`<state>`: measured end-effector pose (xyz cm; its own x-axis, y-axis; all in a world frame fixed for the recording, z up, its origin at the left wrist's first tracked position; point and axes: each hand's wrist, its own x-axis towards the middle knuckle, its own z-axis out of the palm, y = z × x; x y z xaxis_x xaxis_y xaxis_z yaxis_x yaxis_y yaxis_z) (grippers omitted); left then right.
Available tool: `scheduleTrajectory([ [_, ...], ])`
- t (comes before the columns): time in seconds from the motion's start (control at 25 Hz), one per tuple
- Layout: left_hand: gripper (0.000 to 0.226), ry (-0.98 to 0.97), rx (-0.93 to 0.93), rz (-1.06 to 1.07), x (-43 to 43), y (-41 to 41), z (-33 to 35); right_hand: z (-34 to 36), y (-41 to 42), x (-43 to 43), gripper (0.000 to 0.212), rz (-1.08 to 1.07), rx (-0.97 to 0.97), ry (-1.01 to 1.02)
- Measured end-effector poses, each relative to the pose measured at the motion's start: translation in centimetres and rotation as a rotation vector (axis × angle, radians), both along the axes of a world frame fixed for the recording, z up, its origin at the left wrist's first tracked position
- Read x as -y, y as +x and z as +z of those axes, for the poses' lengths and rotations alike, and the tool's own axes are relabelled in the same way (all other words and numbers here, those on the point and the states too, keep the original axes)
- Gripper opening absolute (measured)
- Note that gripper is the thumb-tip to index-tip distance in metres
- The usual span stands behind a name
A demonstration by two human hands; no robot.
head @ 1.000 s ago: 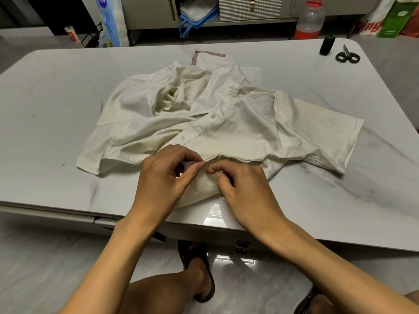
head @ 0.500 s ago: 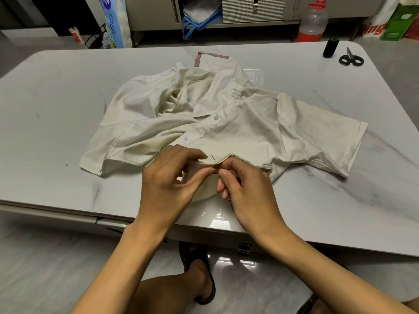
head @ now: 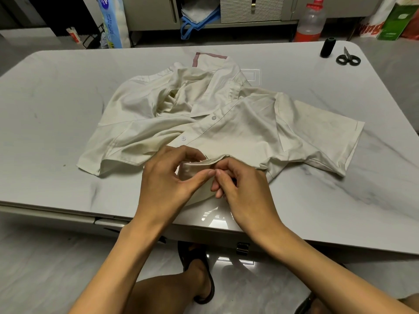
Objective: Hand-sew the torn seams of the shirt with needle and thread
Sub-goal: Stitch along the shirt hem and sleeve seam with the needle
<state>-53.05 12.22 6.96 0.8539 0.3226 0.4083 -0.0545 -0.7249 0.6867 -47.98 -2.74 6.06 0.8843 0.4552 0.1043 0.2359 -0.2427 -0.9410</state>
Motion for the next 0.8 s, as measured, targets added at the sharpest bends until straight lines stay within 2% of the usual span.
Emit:
scheduleTrajectory([
  [0.32, 0.006, 0.09, 0.063, -0.044, -0.03, 0.21, -0.23, 0.17, -0.31, -0.13, 0.014, -0.005, -0.114, 0.074],
  [0.56, 0.004, 0.098, 0.062, -0.189, -0.13, 0.35, -0.63, 0.52, -0.67, 0.06, 0.02, 0.007, -0.026, 0.069],
  [0.8, 0.004, 0.075, 0.035, -0.154, -0.35, 0.12, -0.19, 0.81, -0.41, 0.06, 0.016, 0.044, -0.058, 0.087],
])
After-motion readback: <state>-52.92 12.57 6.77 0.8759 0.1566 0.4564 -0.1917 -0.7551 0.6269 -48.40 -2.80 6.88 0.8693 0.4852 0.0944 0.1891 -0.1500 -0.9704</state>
